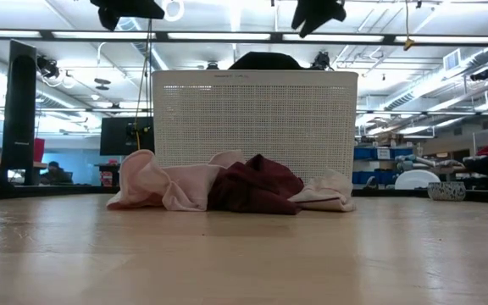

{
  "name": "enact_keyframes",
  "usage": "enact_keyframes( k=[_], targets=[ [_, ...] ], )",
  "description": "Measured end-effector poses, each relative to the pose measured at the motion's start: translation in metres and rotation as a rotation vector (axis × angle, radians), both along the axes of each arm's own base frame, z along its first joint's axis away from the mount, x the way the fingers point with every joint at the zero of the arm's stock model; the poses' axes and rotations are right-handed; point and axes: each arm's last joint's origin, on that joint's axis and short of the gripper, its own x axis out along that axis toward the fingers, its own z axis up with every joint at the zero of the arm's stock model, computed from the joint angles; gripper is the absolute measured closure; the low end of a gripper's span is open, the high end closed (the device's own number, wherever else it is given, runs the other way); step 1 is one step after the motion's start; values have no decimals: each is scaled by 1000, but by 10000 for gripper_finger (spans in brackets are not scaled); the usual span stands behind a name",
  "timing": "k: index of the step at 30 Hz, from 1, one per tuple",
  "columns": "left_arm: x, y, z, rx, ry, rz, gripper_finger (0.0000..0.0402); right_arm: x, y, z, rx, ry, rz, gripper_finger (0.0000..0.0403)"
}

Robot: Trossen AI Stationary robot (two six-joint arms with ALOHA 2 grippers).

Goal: Sort clothes
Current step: Put the pink underwear into the white bin

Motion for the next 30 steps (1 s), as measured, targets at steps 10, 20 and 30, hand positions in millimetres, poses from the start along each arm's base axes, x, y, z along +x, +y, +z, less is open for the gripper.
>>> enact_keyframes(
  k=[10, 20, 30],
  targets=[
    [-5, 1, 2, 71, 21, -19, 397, 29, 56, -18, 105, -5, 195, 206],
    [-45, 6, 10, 68, -4, -49, 397, 64, 102, -58, 40, -109, 389, 203],
    [-75, 6, 9, 31, -19, -79, 397, 75, 102, -87, 18, -137, 398, 199]
  ],
)
